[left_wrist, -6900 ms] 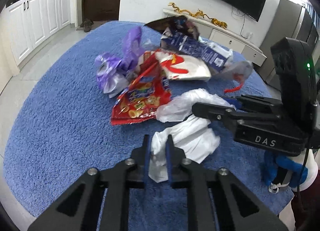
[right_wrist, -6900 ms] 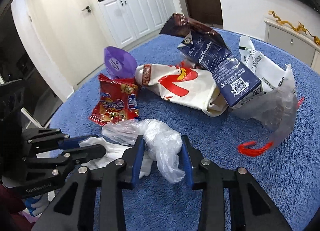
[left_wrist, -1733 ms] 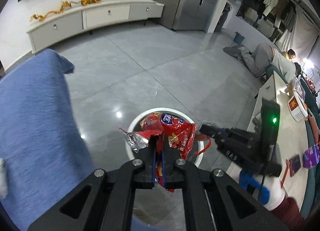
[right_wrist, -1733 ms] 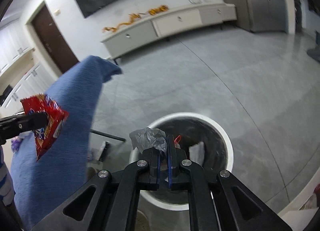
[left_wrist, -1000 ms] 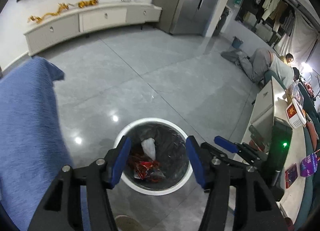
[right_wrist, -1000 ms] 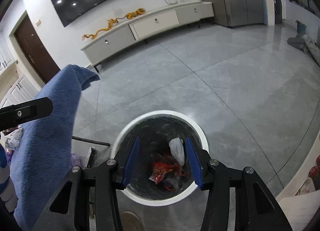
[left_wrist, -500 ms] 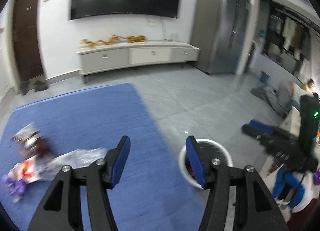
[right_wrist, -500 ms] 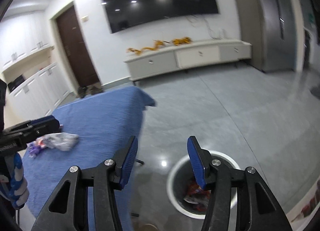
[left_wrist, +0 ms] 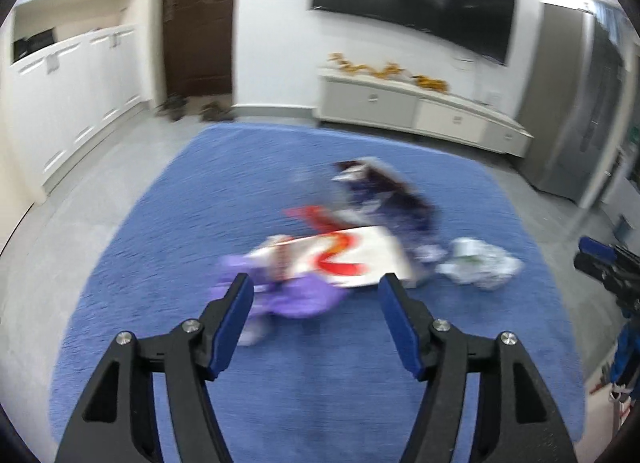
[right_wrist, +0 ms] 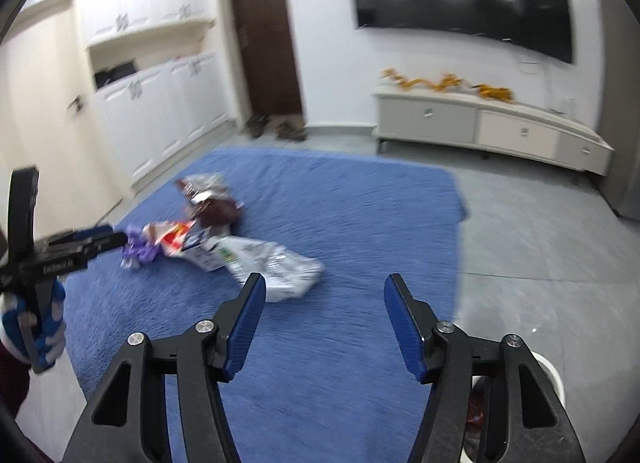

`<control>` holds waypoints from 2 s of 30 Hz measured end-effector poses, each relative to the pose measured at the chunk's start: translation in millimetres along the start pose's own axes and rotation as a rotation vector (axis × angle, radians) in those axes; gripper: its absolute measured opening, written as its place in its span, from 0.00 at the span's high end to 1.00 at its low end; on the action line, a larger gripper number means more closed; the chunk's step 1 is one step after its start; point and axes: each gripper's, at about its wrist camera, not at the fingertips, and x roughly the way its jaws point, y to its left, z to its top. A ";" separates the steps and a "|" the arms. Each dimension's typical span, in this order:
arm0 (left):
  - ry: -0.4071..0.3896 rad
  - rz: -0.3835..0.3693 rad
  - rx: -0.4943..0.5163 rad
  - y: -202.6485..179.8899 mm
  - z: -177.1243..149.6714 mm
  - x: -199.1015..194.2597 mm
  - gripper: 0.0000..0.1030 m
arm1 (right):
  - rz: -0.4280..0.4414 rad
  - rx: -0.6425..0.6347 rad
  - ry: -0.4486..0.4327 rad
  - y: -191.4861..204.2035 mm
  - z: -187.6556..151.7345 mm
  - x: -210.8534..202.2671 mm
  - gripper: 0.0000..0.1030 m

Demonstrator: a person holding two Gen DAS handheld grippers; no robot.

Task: Collect trash
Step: 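Grasp the purple wrapper with the left gripper while the right gripper grasps a white drink pouch, then release the purple wrapper and white pouch into the bin from both grippers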

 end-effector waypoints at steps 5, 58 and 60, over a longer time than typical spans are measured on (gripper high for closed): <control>0.049 0.064 -0.094 42.0 -7.3 27.4 0.38 | 0.058 -0.109 0.106 42.3 3.1 58.7 0.39; 0.248 -0.471 0.457 -437.7 -31.8 81.0 0.68 | -0.187 0.478 0.047 -247.7 -148.2 -32.5 0.83; 0.253 -0.476 0.469 -454.2 -36.6 89.7 0.66 | -0.198 0.510 0.062 -259.3 -159.4 -26.9 0.82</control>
